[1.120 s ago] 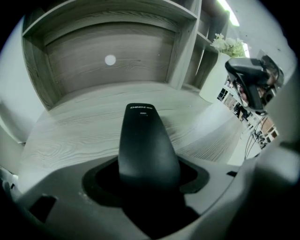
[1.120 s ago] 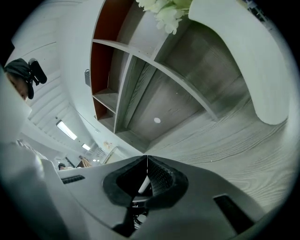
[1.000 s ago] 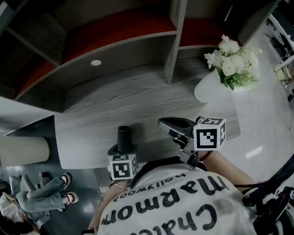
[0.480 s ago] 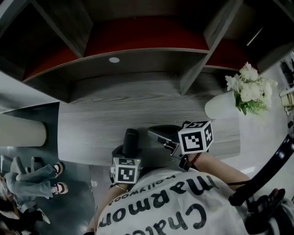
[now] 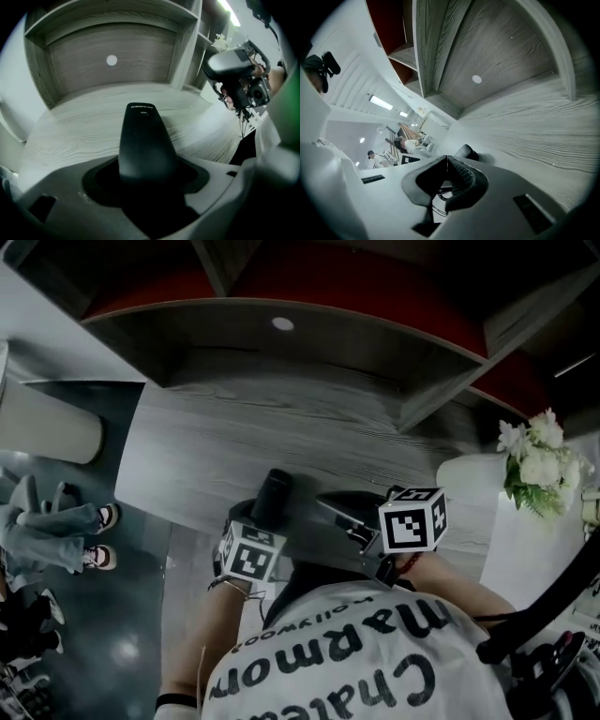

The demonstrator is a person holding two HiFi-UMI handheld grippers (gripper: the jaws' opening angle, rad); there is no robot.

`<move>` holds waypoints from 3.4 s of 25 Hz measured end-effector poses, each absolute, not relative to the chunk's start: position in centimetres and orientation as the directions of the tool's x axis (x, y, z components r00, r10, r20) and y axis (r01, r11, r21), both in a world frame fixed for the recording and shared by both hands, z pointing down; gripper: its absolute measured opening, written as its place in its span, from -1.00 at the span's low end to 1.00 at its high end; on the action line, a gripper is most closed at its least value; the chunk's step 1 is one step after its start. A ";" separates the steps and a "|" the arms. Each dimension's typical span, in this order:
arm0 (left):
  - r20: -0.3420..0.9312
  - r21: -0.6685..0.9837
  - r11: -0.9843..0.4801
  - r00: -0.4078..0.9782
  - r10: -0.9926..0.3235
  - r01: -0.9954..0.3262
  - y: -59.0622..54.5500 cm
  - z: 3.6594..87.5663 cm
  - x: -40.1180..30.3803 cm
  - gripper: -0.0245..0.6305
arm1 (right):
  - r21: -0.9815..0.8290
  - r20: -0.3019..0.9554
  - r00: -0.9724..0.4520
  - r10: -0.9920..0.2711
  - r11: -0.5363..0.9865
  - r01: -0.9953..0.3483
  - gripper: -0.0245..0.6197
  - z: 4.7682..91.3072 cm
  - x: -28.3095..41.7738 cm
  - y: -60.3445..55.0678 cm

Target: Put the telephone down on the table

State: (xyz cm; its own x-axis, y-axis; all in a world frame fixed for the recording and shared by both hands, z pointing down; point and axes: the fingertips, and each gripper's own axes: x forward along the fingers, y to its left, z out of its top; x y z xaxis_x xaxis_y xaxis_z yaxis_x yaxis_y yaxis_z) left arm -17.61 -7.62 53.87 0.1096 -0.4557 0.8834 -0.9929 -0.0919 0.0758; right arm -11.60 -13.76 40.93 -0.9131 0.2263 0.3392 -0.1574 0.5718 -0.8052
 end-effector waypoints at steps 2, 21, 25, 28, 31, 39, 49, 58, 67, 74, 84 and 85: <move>0.882 0.075 -0.094 0.111 -0.457 -0.993 -7.7 53.8 -17.7 -0.05 | -0.805 0.341 -0.911 0.232 0.573 -0.156 -0.89 41.1 -10.9 -13.8; 0.879 0.051 0.041 0.026 -0.476 -0.998 -7.3 53.8 -19.1 0.19 | -0.808 0.326 -0.906 0.271 0.577 -0.118 -0.89 40.9 -6.9 -14.0; 0.877 0.043 0.078 0.000 -0.481 -0.996 -7.1 53.6 -19.3 0.22 | -0.808 0.321 -0.907 0.273 0.579 -0.112 -0.89 40.6 -6.8 -14.0; 0.878 0.017 0.078 -0.022 -0.477 -0.997 -7.1 53.6 -19.4 0.27 | -0.807 0.324 -0.908 0.266 0.578 -0.119 -0.89 40.7 -6.3 -14.1; 0.878 0.016 0.088 -0.028 -0.478 -0.996 -7.0 53.6 -19.5 0.28 | -0.807 0.319 -0.912 0.257 0.578 -0.119 -0.89 40.5 -6.1 -14.2; 0.873 -0.009 0.040 -0.028 -0.488 -0.999 -7.0 53.6 -18.6 0.42 | -0.804 0.319 -0.915 0.245 0.581 -0.125 -0.89 40.4 -5.0 -14.0; 0.868 0.017 0.043 -0.006 -0.497 -0.999 -7.2 53.2 -17.1 0.47 | -0.796 0.326 -0.915 0.237 0.591 -0.130 -0.89 40.0 -3.6 -13.5; 0.840 0.019 0.105 -0.041 -0.542 -0.994 -7.7 51.7 -16.9 0.48 | -0.788 0.323 -0.918 0.230 0.602 -0.127 -0.89 39.4 -2.7 -13.2; 0.733 -0.113 0.195 -0.214 -0.646 -0.974 -8.0 47.5 -17.5 0.47 | -0.785 0.311 -0.916 0.252 0.612 -0.098 -0.89 38.7 -2.2 -12.0; 0.611 -0.150 0.314 -0.338 -0.716 -0.937 -6.8 43.5 -18.0 0.47 | -0.768 0.302 -0.909 0.287 0.638 -0.054 -0.89 38.0 -1.7 -10.5; 0.475 -0.172 0.442 -0.467 -0.746 -0.880 -3.0 40.2 -16.0 -0.25 | -0.735 0.286 -0.896 0.341 0.677 0.023 -0.89 37.1 0.3 -8.0; 0.474 -0.179 0.454 -0.481 -0.738 -0.873 -2.5 40.1 -15.7 -0.30 | -0.732 0.286 -0.897 0.336 0.681 0.022 -0.89 37.0 0.5 -8.0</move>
